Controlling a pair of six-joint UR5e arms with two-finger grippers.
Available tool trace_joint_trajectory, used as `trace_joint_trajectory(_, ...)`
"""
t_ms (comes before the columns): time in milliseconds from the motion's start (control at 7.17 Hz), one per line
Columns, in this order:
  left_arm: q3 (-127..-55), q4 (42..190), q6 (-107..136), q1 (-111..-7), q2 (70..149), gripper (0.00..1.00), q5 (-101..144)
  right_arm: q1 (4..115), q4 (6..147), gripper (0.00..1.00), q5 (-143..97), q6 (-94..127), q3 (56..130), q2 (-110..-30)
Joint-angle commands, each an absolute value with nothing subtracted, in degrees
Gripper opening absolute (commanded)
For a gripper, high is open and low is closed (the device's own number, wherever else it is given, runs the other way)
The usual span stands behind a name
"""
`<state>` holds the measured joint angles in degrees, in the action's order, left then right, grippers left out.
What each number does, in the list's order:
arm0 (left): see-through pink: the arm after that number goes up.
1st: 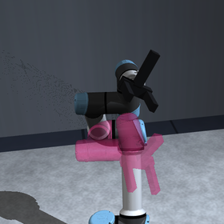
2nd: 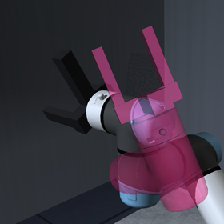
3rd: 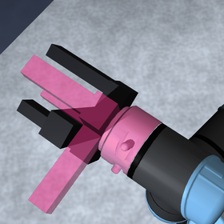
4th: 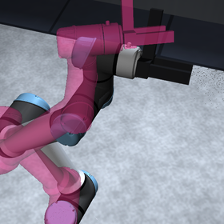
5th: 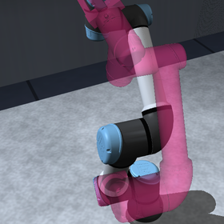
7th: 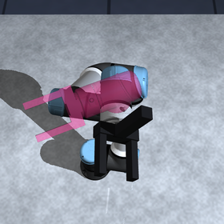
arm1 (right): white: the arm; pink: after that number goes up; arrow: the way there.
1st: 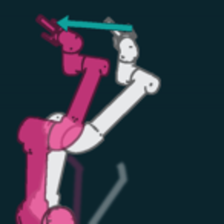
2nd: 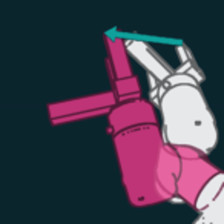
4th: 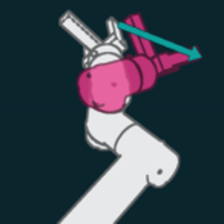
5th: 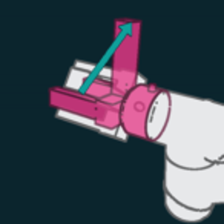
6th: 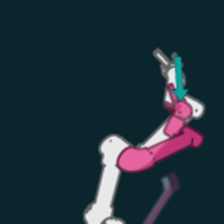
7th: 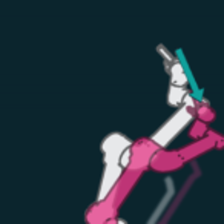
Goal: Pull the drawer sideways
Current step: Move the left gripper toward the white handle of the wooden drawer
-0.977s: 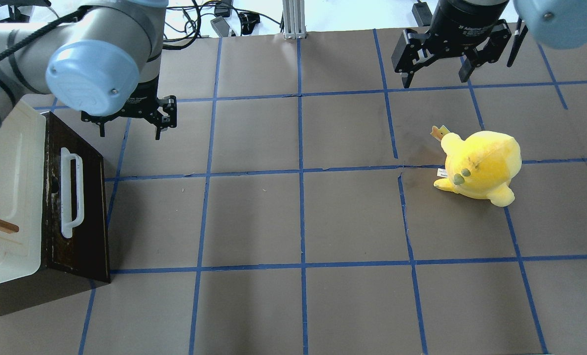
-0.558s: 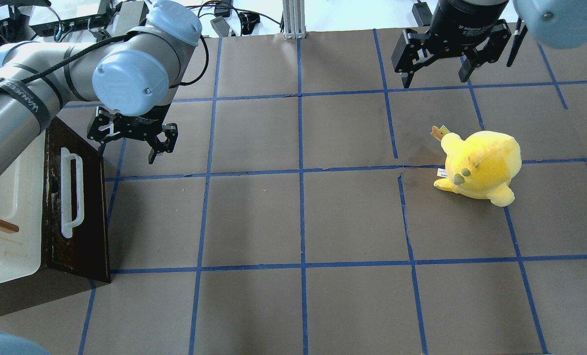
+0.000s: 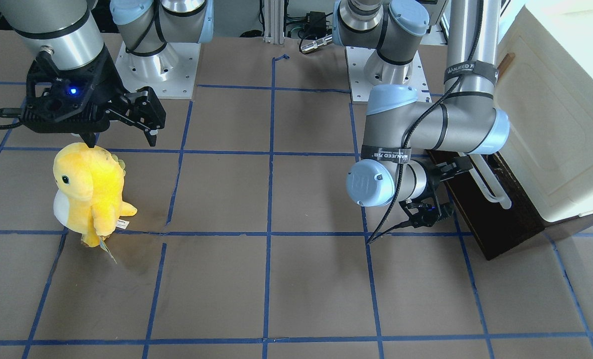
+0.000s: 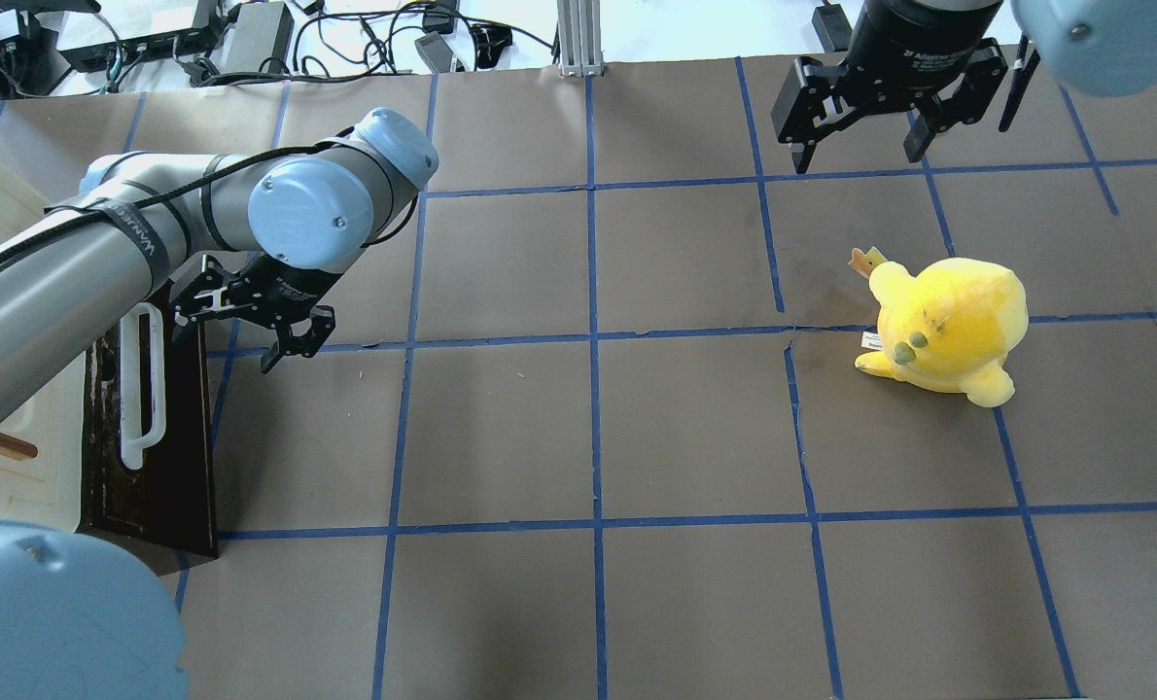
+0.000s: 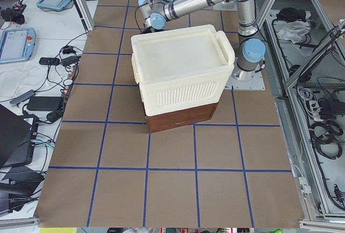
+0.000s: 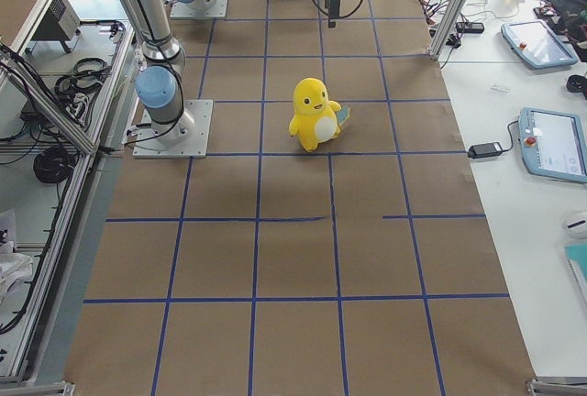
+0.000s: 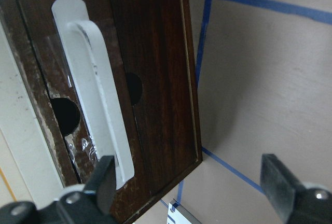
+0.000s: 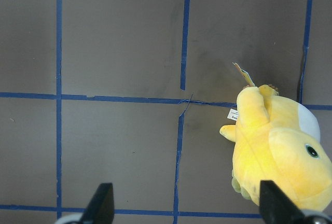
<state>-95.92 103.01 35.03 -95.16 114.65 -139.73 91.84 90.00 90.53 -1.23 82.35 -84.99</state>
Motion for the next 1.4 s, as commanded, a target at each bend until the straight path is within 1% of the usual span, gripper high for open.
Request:
trace_joint_trajectory(0,-96.3,110.3,40.8,-95.3,116.2,1.00,-148.3,91.8,90.0,1.00,90.5,-1.2,82.4,-85.0)
trace_joint_trajectory(279,-97.1,111.4,41.5,-95.3,117.8,1.00,-152.9,91.8,90.0,1.00,90.5,-1.2,82.4,-85.0)
trace_joint_trajectory(419,-99.0,112.9,41.7,-95.3,118.1,1.00,-159.5,91.8,90.0,1.00,90.5,-1.3,82.4,-85.0)
trace_joint_trajectory(1116,-100.7,114.4,47.8,-94.4,118.5,1.00,-159.0,91.8,90.0,1.00,90.5,-1.2,82.4,-85.0)
trace_joint_trajectory(1256,-100.7,114.4,47.7,-94.4,118.5,0.90,-158.8,91.8,90.0,1.00,90.5,-1.2,82.4,-85.0)
